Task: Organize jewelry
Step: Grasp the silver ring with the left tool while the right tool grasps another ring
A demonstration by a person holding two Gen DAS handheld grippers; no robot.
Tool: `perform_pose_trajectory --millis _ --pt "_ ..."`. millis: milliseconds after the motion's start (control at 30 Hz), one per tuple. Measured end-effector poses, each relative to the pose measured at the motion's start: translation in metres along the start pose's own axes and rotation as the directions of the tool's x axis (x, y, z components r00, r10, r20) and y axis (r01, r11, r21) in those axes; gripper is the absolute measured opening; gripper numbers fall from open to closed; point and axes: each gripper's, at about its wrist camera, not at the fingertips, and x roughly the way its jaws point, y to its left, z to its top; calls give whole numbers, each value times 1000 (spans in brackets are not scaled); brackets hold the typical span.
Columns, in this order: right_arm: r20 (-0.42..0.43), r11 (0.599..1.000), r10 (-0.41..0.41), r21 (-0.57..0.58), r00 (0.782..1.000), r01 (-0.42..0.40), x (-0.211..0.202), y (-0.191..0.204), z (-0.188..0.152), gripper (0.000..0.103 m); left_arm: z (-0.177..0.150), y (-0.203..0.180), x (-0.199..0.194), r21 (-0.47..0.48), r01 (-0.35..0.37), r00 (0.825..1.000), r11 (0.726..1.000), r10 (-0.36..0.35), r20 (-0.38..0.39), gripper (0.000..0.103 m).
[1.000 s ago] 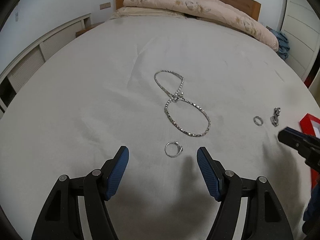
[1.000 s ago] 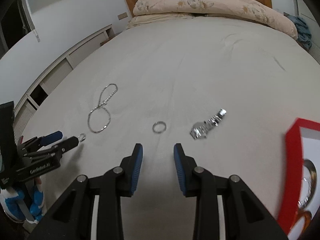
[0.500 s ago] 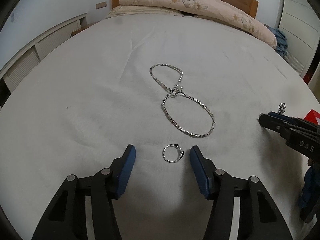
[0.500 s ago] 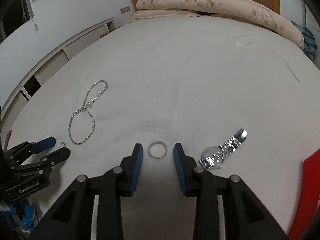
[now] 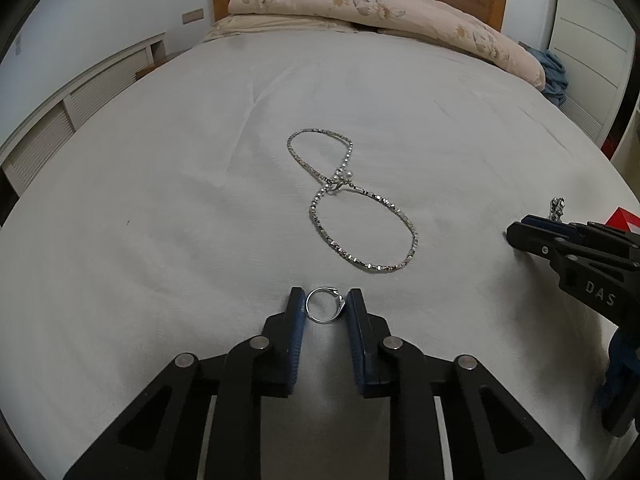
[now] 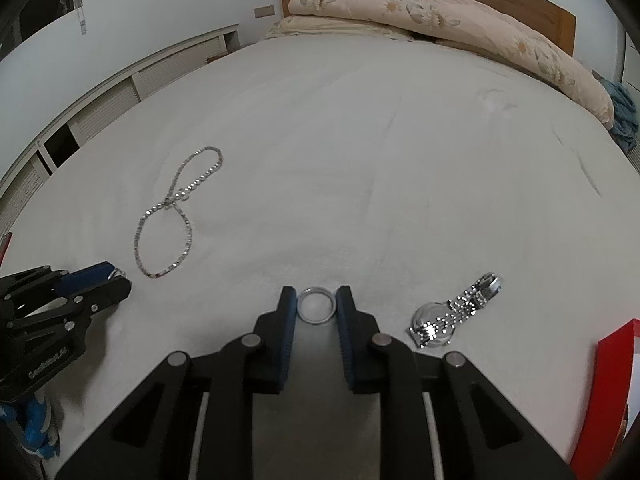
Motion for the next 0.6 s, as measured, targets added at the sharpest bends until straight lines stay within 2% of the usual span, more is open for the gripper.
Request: perform_pose_trajectory --millis 300,600 --pt "21 999 32 26 999 -32 -29 -1 -5 19 1 1 -12 -34 10 1000 999 -10 -9 20" --pt "64 997 51 60 997 -54 -90 7 -17 19 -2 -10 -58 -9 28 999 1000 -28 27 20"
